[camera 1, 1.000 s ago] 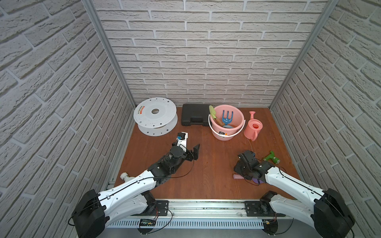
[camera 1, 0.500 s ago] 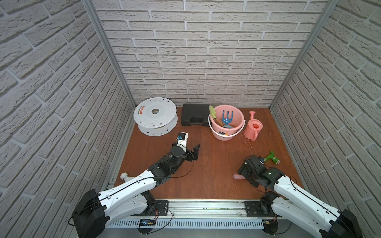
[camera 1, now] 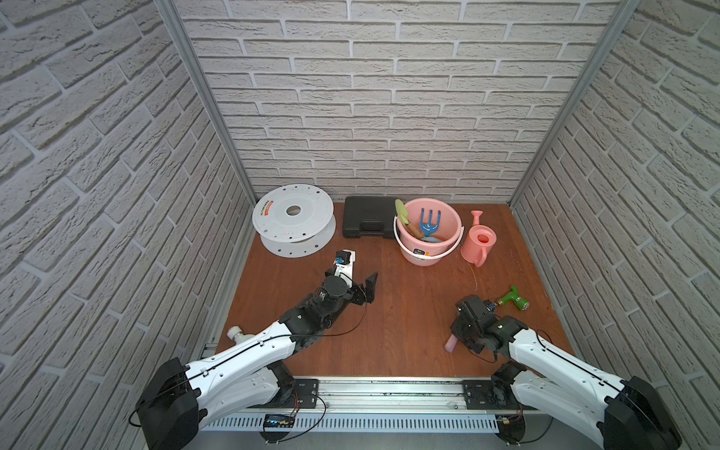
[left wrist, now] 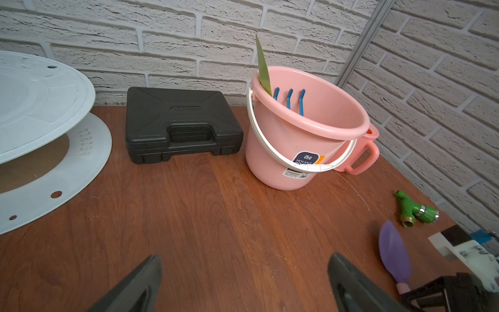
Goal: Organize the gardening tools
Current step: Pick up the gardening tool from the center of the board.
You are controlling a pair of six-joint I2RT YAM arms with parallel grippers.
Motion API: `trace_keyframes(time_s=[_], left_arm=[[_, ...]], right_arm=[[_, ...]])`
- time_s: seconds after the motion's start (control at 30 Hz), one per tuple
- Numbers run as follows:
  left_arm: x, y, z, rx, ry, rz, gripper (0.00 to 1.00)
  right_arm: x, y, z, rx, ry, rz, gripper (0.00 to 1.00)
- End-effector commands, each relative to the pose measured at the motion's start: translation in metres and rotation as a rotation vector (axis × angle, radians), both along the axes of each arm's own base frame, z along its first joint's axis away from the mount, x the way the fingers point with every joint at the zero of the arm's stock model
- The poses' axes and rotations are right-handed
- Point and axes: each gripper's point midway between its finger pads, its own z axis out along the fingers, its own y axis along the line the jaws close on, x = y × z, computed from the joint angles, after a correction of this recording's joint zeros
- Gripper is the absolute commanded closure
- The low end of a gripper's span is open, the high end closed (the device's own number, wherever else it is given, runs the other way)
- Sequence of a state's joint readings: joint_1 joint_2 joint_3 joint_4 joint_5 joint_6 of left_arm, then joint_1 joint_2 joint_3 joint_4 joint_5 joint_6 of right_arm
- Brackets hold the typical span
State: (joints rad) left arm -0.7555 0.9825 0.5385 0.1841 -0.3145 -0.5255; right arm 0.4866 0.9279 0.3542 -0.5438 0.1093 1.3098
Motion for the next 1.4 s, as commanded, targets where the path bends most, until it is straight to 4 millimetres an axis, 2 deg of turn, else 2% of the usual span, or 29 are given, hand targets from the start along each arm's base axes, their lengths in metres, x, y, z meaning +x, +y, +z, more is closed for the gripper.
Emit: trace_keyframes(time_s=[0.0, 0.03, 0.1, 0.17, 0.4, 0.53, 0.7, 0.77, 0.83, 0.93, 1.07, 1.17, 1.27, 1.37], left_arm=[[0.004, 0.000, 0.020, -0.035, -0.042, 0.007, 0.02], [0.004, 0.000, 0.020, -0.036, -0.044, 0.008, 0.02], [0.003, -0.001, 0.020, -0.037, -0.043, 0.005, 0.02], [0.004, 0.000, 0.020, -0.037, -0.043, 0.005, 0.02], [0.004, -0.004, 0.018, -0.022, -0.035, -0.012, 0.02], [0.008, -0.007, 0.011, 0.012, -0.018, -0.016, 0.02], [0.019, -0.016, -0.002, 0.036, 0.001, -0.042, 0.02], [0.022, -0.026, -0.001, 0.027, 0.022, -0.074, 0.03], [0.025, -0.040, 0.011, 0.020, 0.047, -0.116, 0.04], [0.028, -0.059, 0.027, 0.009, 0.079, -0.181, 0.09], [0.029, -0.092, 0.051, -0.027, 0.081, -0.286, 0.22], [0.028, -0.117, 0.056, -0.004, 0.094, -0.354, 0.31], [0.021, -0.144, 0.052, 0.040, 0.105, -0.429, 0.37], [0.016, -0.164, 0.046, 0.076, 0.108, -0.477, 0.40]], right_arm=[[-0.009, -0.001, -0.011, 0.013, 0.029, -0.003, 0.75], [-0.009, -0.002, -0.011, 0.010, 0.027, 0.000, 0.76], [-0.006, -0.002, -0.010, 0.005, 0.014, 0.018, 0.88], [-0.004, -0.001, -0.006, -0.003, 0.003, 0.041, 0.97], [0.018, -0.002, 0.034, -0.098, -0.118, 0.197, 0.97], [0.037, 0.002, 0.067, -0.137, -0.306, 0.307, 0.97], [0.059, 0.006, 0.118, -0.240, -0.546, 0.433, 0.97], [0.066, 0.011, 0.136, -0.279, -0.627, 0.491, 0.97], [0.076, 0.023, 0.154, -0.303, -0.725, 0.552, 0.97], [0.085, 0.043, 0.170, -0.323, -0.820, 0.640, 0.97], [0.090, 0.077, 0.176, -0.359, -0.923, 0.766, 0.97], [0.085, 0.093, 0.177, -0.377, -0.956, 0.832, 0.97], [0.077, 0.098, 0.182, -0.359, -0.994, 0.854, 0.97], [0.073, 0.091, 0.180, -0.358, -0.999, 0.832, 0.97]])
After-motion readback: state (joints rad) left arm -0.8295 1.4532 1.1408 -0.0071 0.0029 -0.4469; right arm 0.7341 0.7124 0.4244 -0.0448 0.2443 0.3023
